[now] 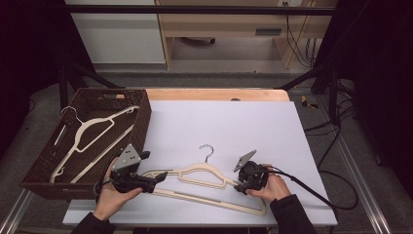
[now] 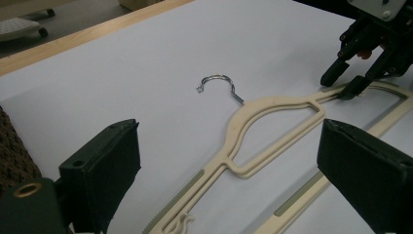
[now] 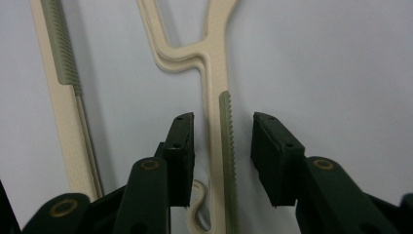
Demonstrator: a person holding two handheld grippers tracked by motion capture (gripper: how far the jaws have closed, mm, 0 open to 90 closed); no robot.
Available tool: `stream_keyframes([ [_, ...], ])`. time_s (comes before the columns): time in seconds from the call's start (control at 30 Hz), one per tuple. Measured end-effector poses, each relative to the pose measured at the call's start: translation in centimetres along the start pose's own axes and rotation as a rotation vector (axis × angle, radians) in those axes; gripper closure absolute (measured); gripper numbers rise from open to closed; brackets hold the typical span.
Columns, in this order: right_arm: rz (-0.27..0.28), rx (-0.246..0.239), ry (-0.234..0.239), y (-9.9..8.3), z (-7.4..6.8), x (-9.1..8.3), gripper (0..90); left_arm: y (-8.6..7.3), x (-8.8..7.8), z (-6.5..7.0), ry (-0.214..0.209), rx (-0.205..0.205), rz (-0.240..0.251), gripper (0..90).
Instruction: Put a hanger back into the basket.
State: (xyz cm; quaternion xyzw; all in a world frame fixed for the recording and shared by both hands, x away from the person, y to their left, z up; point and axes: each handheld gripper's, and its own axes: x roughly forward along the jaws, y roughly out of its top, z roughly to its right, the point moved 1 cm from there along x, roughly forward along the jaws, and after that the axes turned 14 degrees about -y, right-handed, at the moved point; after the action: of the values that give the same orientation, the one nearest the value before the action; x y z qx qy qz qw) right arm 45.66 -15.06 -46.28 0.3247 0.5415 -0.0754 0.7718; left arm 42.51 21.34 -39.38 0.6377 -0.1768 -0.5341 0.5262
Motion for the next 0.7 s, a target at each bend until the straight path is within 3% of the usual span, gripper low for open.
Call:
stream_keyframes([
  [0.13,-0.003,-0.013,0.007,0.0,0.1,0.0,69.4,0.0,0.0,-0.1,0.002,-0.002,-0.002,8.2],
  [0.17,0.003,-0.036,0.001,-0.1,0.1,0.1,70.7,0.0,0.1,-0.1,0.002,-0.002,-0.003,8.2],
  [0.3,0.001,-0.044,0.029,0.0,0.0,0.0,77.5,0.0,0.3,0.1,-0.004,0.003,-0.014,8.2],
  [0.47,0.014,-0.076,0.033,-0.1,0.3,0.1,79.0,-0.1,0.7,0.2,-0.009,0.006,-0.025,8.3],
  [0.67,0.021,-0.073,0.032,-0.1,0.3,-0.1,79.0,0.0,1.1,0.4,-0.016,0.012,-0.042,8.3],
  [0.7,0.020,-0.051,0.032,-0.1,0.1,-0.2,79.0,0.0,1.1,0.4,-0.017,0.012,-0.043,8.2],
])
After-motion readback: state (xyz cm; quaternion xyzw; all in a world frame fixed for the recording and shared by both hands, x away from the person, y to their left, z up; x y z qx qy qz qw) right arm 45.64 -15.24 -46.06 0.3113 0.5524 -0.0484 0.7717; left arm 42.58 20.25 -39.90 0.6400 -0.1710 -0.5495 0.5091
